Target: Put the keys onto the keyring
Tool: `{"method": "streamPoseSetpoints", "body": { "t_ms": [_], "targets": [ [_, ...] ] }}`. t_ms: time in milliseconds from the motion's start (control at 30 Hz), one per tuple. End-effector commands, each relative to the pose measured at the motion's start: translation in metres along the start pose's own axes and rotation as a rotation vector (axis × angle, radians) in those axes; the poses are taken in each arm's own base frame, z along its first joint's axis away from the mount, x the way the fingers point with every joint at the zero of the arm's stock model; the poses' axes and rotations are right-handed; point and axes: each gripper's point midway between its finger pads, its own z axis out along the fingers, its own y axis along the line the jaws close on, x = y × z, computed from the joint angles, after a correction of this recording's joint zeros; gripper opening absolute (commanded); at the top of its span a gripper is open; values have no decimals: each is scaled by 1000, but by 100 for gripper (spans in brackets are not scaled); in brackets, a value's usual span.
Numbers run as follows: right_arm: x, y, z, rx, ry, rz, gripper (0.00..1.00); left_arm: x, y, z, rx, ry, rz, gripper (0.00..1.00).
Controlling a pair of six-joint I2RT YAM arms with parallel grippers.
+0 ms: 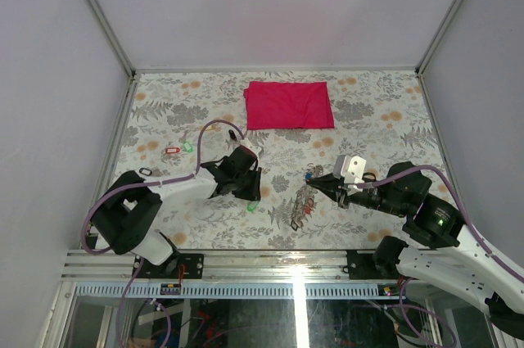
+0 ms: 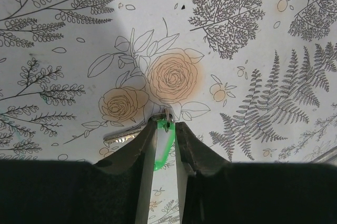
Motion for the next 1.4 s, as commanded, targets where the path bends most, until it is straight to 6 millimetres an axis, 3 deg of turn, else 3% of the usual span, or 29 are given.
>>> {"method": "streamPoseSetpoints", "body": {
  "t_ms": [0,367,667,800,900,1133,1367],
  "targets": [
    [-27,0,-2,-2,-94,-14,0,0,0,-4,-6,-16,4,21],
    [-25,0,-1,-3,-89,-12,0,-4,1,0,-17,-27,2,14],
    [-26,-1,-3,0,-91,-16,0,-7,-1,1,-11,-31,8,0],
    [-27,-1,-2,0,-92,-19,0,-10,-7,-2,15,-39,30,0],
    [-27,-3,-3,11,-98,-27,0,-18,-15,-12,59,-82,61,0],
    [-32,-12,-4,56,-120,-64,0,-44,-52,-57,229,-223,188,0],
    [-42,-18,-2,95,-126,41,0,-63,-67,-100,278,-359,270,0]
  ]
}}
